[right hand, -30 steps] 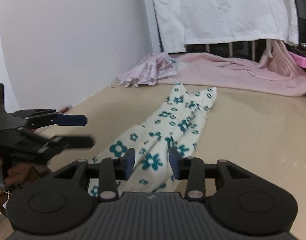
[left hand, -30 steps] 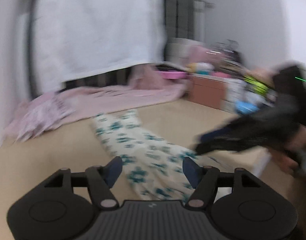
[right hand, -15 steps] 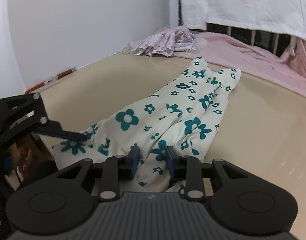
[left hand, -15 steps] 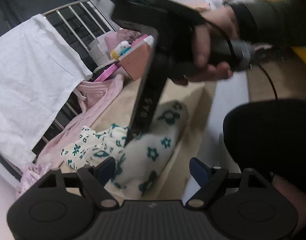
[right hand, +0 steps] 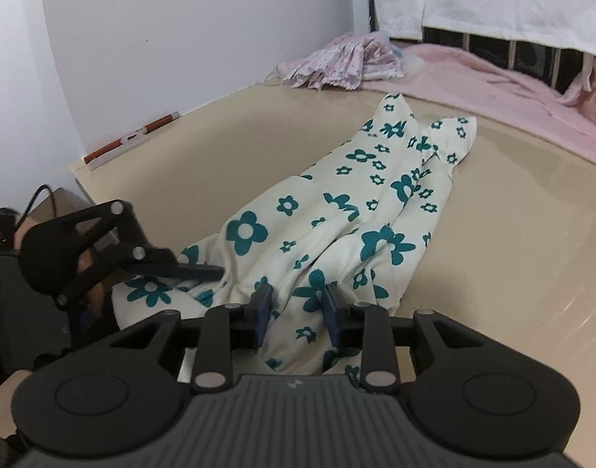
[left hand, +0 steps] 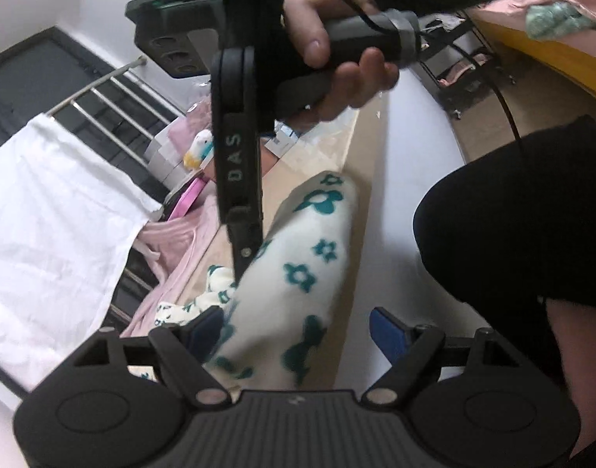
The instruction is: Fold clothes
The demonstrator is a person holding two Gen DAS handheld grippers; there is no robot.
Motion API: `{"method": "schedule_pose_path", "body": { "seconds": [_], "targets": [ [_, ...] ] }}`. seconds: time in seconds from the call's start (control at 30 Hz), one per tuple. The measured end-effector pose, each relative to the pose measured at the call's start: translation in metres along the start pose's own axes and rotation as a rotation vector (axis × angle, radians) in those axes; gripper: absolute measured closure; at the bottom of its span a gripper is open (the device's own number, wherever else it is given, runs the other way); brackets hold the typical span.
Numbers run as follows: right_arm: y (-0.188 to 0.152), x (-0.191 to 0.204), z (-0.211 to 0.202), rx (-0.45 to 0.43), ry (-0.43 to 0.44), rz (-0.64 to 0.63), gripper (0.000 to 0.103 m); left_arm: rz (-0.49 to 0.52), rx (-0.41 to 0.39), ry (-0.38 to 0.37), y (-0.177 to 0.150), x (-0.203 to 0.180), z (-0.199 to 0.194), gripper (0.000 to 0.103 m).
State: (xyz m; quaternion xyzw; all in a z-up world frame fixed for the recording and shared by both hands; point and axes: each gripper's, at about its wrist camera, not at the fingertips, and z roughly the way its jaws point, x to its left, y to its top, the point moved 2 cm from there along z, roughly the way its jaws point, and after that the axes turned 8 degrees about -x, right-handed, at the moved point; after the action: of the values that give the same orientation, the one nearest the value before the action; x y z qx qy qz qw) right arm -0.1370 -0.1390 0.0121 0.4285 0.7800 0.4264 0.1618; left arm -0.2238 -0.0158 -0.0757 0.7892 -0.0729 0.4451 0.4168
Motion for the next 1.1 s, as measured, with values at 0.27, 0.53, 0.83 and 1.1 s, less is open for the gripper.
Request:
{"method": "schedule_pose_path", "body": {
  "seconds": [0.27,0.53,0.83,1.1],
  "targets": [
    [-0.001,0.005,-0.008,0.022,0.023,-0.047,0.073,0.088,-0.038,-0.036,-0.011,-0.005,0.000,0.033],
    [-0.006,0.003,-0.059,-0.243,0.084,-0.215,0.016,-0.215,0.001,-0.151,-0.007,0.037,0.004,0.047],
    [-0.065,0.039,-0.053,-0.310,0.124,-0.785,0.011,-0.528,0.042,-0.354,-0.012,0.097,0.016,0.048],
    [-0.053,0.013,-0.021,-0.300,0.233,-0.612,0.055,-0.796,0.063,-0.503,-0.024,0.126,0.019,0.050]
  ]
}}
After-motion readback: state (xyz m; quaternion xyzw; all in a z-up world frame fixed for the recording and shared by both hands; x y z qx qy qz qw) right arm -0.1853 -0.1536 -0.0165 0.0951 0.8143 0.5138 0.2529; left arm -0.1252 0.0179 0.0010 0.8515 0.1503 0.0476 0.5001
